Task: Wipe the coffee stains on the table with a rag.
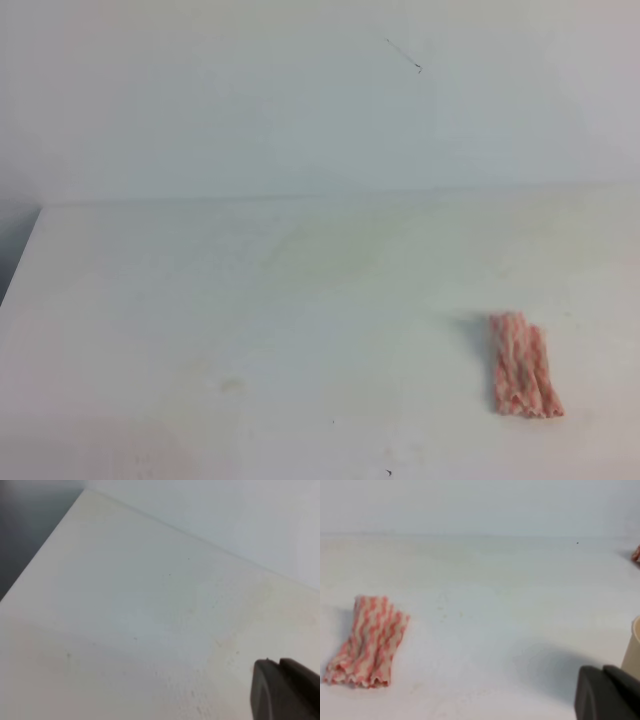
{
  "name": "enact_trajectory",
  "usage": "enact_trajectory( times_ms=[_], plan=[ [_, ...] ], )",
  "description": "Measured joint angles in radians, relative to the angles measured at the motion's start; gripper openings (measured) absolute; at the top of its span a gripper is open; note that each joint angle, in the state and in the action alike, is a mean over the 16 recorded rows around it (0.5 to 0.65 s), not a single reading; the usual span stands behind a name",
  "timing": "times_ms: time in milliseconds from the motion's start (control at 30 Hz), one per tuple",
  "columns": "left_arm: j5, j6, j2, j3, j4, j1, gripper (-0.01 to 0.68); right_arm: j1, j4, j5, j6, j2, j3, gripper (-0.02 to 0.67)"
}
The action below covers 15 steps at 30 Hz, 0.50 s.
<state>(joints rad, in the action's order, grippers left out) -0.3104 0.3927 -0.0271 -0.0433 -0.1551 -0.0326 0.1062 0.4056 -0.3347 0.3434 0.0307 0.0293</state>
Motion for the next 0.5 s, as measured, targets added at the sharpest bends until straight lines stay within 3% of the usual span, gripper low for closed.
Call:
enact_trajectory(
  times_ms=[500],
  plan=[
    [0.0, 0.0, 0.0, 0.0, 0.0, 0.0, 0.001, 0.001, 0.0, 0.0, 0.002, 0.0, 0.0, -0.004]
  ],
)
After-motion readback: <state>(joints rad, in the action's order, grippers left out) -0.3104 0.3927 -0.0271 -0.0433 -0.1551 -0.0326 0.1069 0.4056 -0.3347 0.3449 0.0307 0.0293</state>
